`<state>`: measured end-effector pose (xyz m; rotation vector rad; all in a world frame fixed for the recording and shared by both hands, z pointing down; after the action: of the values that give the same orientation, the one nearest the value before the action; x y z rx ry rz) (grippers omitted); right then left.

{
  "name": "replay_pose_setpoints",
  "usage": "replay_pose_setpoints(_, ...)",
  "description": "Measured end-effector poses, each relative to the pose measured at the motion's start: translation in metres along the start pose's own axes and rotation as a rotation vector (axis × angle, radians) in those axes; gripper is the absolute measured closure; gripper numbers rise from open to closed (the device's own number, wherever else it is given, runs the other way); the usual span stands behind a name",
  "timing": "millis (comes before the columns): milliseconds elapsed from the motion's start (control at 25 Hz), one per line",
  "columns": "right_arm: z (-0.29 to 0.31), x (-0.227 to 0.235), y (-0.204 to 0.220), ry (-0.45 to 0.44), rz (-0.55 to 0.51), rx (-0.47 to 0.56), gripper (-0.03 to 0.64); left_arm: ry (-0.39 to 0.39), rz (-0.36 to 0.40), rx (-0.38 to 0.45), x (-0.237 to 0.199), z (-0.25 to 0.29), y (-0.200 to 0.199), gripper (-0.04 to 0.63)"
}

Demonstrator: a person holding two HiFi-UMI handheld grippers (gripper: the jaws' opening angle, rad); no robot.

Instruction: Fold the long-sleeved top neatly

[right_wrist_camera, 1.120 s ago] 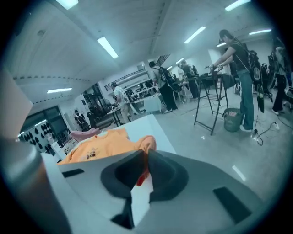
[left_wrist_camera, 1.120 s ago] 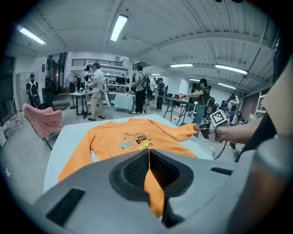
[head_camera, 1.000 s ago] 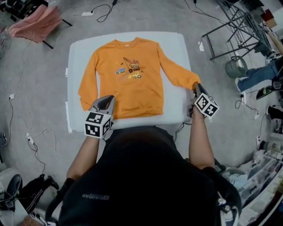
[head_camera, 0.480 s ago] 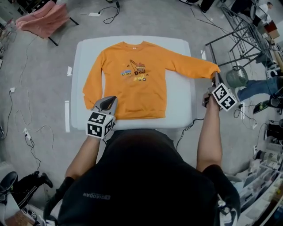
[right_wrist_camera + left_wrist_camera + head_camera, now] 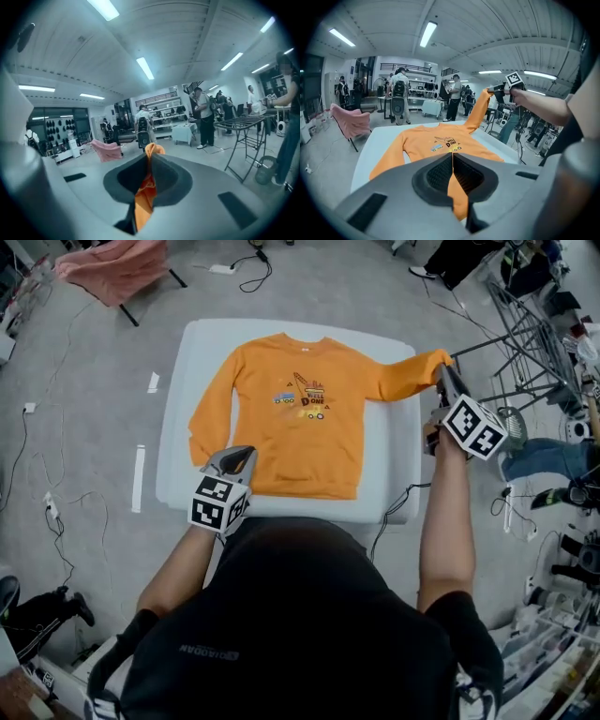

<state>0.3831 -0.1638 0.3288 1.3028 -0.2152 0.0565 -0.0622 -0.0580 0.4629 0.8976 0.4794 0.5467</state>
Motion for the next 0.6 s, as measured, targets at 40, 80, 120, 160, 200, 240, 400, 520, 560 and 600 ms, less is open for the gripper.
replay_pose_setpoints(40,0.007,-0.015,-0.004,-0.032,-0.015,-0.004,0.583,-0.003,-0.002,0.003,-0.001,-0.002,0.000,0.588)
replay_pose_setpoints(80,0.015,-0.030,-0.007,-0.064,-0.031,-0.010,0.583,-0.006,-0.006,0.006,-0.003,-0.004,0.000,0.588)
replay_pose_setpoints(120,0.022,-0.046,-0.009,-0.095,-0.050,-0.017,0.583,-0.010,-0.011,0.010,-0.006,-0.006,0.000,0.588)
replay_pose_setpoints(160,0.030,-0.061,-0.010,-0.123,-0.071,-0.026,0.583,-0.015,-0.017,0.015,-0.008,-0.009,0.000,0.588)
replay_pose_setpoints(200,0.037,-0.078,-0.011,-0.150,-0.093,-0.036,0.583,-0.022,-0.023,0.020,-0.011,-0.012,0.001,0.588)
replay_pose_setpoints(240,0.045,-0.094,-0.011,-0.177,-0.116,-0.047,0.583,-0.031,-0.031,0.025,-0.014,-0.016,0.002,0.588)
replay_pose_setpoints(400,0.072,-0.148,-0.006,-0.268,-0.205,-0.094,0.583,-0.064,-0.063,0.037,-0.023,-0.026,0.009,0.588)
replay_pose_setpoints(520,0.096,-0.181,0.010,-0.309,-0.252,-0.152,0.583,-0.089,-0.083,0.041,-0.033,-0.034,0.014,0.588)
replay_pose_setpoints(560,0.104,-0.191,0.018,-0.319,-0.263,-0.179,0.581,-0.098,-0.091,0.043,-0.037,-0.038,0.016,0.588)
replay_pose_setpoints(600,0.112,-0.201,0.027,-0.327,-0.273,-0.206,0.581,-0.107,-0.099,0.044,-0.040,-0.042,0.019,0.588)
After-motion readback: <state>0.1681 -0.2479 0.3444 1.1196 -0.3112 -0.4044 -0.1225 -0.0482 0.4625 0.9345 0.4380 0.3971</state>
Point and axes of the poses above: the fingertips, and each gripper's own axes: z forward along the fingers, x to its right, y out of its underside, the point moved 9 cm from there along -z, backward along the fingers, and after that the axes turned 1 degree about x, right-handed, at the moved point
